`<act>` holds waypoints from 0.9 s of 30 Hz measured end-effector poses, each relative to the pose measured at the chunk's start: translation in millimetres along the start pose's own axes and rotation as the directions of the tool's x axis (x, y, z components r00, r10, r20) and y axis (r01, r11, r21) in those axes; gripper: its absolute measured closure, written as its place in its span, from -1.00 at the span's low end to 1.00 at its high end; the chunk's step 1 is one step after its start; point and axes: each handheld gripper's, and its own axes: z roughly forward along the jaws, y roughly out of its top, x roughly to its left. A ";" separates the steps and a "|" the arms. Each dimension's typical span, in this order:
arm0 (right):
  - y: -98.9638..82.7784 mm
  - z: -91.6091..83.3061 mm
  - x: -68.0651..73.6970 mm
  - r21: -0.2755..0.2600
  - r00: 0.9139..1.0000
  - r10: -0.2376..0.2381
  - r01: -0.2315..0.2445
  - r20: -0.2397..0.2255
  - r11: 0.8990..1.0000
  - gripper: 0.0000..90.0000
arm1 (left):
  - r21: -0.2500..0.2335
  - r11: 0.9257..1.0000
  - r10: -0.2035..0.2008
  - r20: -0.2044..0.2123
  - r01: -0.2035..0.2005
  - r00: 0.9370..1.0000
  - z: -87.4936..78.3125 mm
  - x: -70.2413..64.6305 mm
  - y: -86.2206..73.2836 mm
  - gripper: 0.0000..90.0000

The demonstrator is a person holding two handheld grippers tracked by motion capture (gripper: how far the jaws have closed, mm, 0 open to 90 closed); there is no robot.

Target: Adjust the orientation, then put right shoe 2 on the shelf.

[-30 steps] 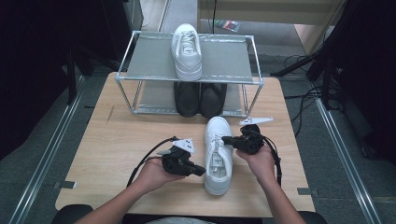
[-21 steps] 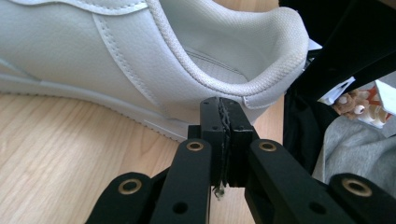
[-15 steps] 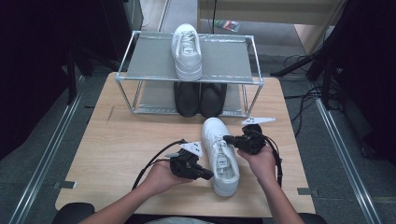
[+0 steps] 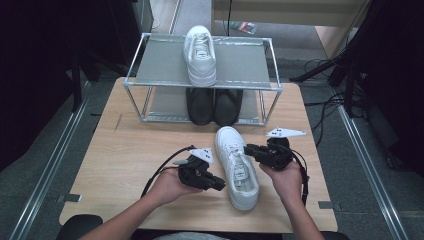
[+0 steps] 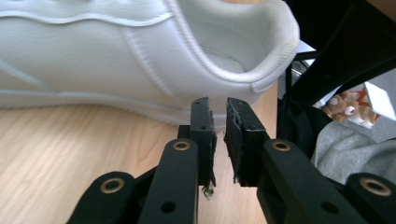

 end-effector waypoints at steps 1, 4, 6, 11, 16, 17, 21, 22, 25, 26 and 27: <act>-1.6 -3.4 2.4 -0.005 1.000 0.005 -0.005 0.003 1.000 0.70 | -0.008 1.000 -0.001 -0.010 0.001 1.000 -3.5 1.1 -0.5 0.74; -3.4 -7.0 4.3 -0.015 1.000 0.018 -0.018 0.003 1.000 0.66 | -0.027 1.000 -0.013 -0.019 0.013 1.000 -13.5 5.0 -1.1 0.66; -6.0 -10.1 6.8 -0.022 1.000 0.018 -0.018 0.005 1.000 0.61 | -0.031 0.999 -0.015 -0.031 0.014 0.999 -19.7 7.0 -1.4 0.64; -15.4 -15.9 15.4 -0.027 1.000 0.021 -0.021 0.020 0.999 0.48 | -0.046 0.999 -0.018 -0.069 0.015 0.997 -34.3 13.5 -2.7 0.41; -20.1 -23.2 20.9 -0.039 0.999 0.018 -0.016 0.044 0.999 0.45 | -0.080 0.996 -0.034 -0.102 0.026 0.994 -49.0 22.3 -5.2 0.27; -21.1 -24.9 22.1 -0.044 0.999 0.015 -0.013 0.047 0.999 0.44 | -0.083 0.996 -0.037 -0.110 0.028 0.993 -51.1 23.9 -5.7 0.25; -26.4 -30.4 27.7 -0.060 0.998 0.025 -0.022 0.059 0.998 0.41 | -0.101 0.994 -0.048 -0.132 0.035 0.990 -58.2 30.1 -7.1 0.19; -26.4 -30.4 27.7 -0.060 0.998 0.025 -0.022 0.059 0.998 0.41 | -0.106 0.994 -0.050 -0.135 0.036 0.990 -60.0 31.5 -7.3 0.19; -30.2 -25.0 30.7 -0.048 0.997 0.038 -0.034 0.065 0.998 0.32 | -0.123 0.992 -0.055 -0.143 0.038 0.988 -64.3 35.2 -7.6 0.13; -30.2 -25.0 30.7 -0.048 0.997 0.038 -0.034 0.065 0.998 0.32 | -0.123 0.992 -0.056 -0.149 0.037 0.987 -65.8 36.3 -7.6 0.13; -32.8 -19.2 32.5 -0.031 0.996 0.036 -0.034 0.081 0.999 0.25 | -0.130 0.991 -0.057 -0.152 0.037 0.987 -66.7 37.4 -7.6 0.12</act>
